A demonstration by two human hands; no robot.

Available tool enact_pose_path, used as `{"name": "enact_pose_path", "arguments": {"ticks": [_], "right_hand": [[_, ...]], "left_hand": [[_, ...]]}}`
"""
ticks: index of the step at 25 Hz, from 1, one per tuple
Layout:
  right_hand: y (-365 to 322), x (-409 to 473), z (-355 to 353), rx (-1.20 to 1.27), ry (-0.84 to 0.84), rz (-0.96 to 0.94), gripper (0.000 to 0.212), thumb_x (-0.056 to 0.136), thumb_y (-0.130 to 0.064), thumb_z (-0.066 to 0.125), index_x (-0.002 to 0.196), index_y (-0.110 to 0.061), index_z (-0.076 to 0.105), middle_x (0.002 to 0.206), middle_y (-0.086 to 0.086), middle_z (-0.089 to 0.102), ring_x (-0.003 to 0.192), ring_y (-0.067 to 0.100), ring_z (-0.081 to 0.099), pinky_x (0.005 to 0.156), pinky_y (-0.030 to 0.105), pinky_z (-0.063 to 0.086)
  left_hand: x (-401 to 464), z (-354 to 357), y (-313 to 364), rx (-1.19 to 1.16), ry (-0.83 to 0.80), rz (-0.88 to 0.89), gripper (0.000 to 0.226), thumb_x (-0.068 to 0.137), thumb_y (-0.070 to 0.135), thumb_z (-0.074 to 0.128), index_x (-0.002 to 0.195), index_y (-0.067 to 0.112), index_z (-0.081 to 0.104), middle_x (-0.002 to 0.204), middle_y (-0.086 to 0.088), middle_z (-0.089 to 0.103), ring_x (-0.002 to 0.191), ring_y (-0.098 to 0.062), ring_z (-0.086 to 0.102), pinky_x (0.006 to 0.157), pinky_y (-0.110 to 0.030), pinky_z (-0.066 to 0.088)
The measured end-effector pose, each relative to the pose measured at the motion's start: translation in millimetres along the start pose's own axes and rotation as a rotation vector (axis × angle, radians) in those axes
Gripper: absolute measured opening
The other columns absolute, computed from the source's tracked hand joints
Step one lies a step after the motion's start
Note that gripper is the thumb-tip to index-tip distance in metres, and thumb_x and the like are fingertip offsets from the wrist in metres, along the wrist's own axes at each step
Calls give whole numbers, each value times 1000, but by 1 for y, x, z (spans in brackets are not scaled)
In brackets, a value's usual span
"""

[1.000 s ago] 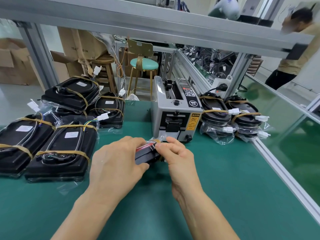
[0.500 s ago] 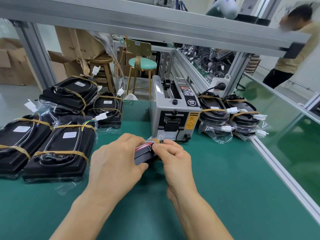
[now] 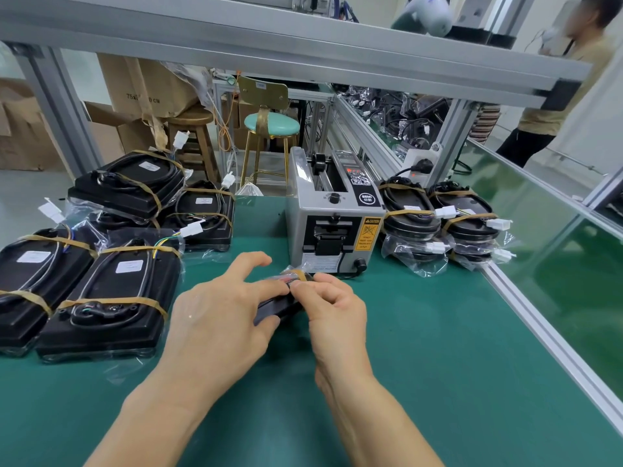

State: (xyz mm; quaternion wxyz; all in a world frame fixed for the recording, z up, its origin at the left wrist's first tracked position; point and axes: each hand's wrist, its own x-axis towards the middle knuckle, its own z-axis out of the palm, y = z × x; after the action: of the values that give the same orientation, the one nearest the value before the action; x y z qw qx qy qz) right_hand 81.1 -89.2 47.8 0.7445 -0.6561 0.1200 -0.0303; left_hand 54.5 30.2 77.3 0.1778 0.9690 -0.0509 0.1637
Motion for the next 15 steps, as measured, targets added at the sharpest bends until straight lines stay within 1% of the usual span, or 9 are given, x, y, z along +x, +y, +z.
{"name": "enact_pose_path", "arguments": {"ticks": [2, 4, 5, 7, 8, 9, 11, 12, 15], "right_hand": [[-2, -1, 1, -31, -1, 18, 25, 76, -19, 75, 54, -31, 74, 110, -12, 59, 78, -20, 54, 95, 32, 41], [-1, 1, 1, -32, -6, 34, 20, 76, -18, 75, 58, -27, 76, 111, -9, 61, 84, -16, 56, 100, 36, 40], [1, 2, -1, 17, -9, 39, 14, 76, -15, 74, 64, -21, 77, 113, -1, 63, 89, -9, 59, 99, 36, 42], [3, 6, -5, 142, -26, 70, 7, 79, -7, 71, 76, -3, 77, 118, 18, 62, 97, 14, 63, 90, 32, 45], [4, 7, -6, 162, -28, 81, 9, 79, -6, 70, 80, 2, 75, 119, 22, 61, 98, 21, 63, 88, 31, 46], [6, 7, -7, 155, -28, 86, 10, 80, -6, 71, 82, 3, 75, 120, 23, 60, 102, 25, 62, 89, 31, 46], [6, 7, -8, 132, -35, 83, 11, 79, -8, 72, 83, 1, 76, 122, 21, 59, 109, 27, 61, 94, 33, 46], [5, 7, -7, 119, -43, 81, 10, 79, -9, 73, 83, 0, 76, 122, 20, 58, 109, 25, 61, 96, 33, 46], [2, 5, -6, 95, -64, 79, 10, 79, -9, 73, 84, -1, 77, 122, 20, 58, 99, 19, 62, 91, 29, 47]], "left_hand": [[1, 0, 0, -7, 10, 15, 36, 68, 26, 79, 99, 43, 70, 124, 19, 57, 75, -24, 67, 60, -28, 44], [1, 0, 0, -32, 17, 39, 36, 63, 20, 82, 94, 37, 73, 113, 13, 64, 69, -26, 67, 56, -31, 49], [0, 0, -1, -44, 17, 44, 35, 62, 20, 83, 93, 35, 72, 108, 13, 65, 68, -26, 66, 56, -34, 51], [-1, 0, -1, -68, 35, 25, 33, 63, 23, 82, 93, 31, 69, 102, 16, 63, 72, -27, 66, 59, -37, 51], [-1, 0, -1, -76, 50, 13, 32, 64, 24, 81, 92, 30, 67, 100, 17, 62, 73, -27, 65, 61, -37, 51], [-1, 1, -1, -76, 65, 4, 31, 65, 25, 80, 91, 29, 65, 99, 16, 61, 74, -28, 64, 61, -38, 50], [0, 2, -1, -71, 83, -2, 29, 65, 26, 79, 90, 29, 64, 98, 16, 60, 74, -28, 63, 62, -36, 49], [0, 2, -1, -73, 84, -1, 29, 66, 27, 79, 89, 29, 63, 98, 16, 60, 74, -28, 63, 62, -35, 48], [-2, 2, -2, -84, 77, 0, 28, 66, 28, 79, 88, 30, 60, 99, 16, 58, 73, -28, 62, 62, -35, 48]]}}
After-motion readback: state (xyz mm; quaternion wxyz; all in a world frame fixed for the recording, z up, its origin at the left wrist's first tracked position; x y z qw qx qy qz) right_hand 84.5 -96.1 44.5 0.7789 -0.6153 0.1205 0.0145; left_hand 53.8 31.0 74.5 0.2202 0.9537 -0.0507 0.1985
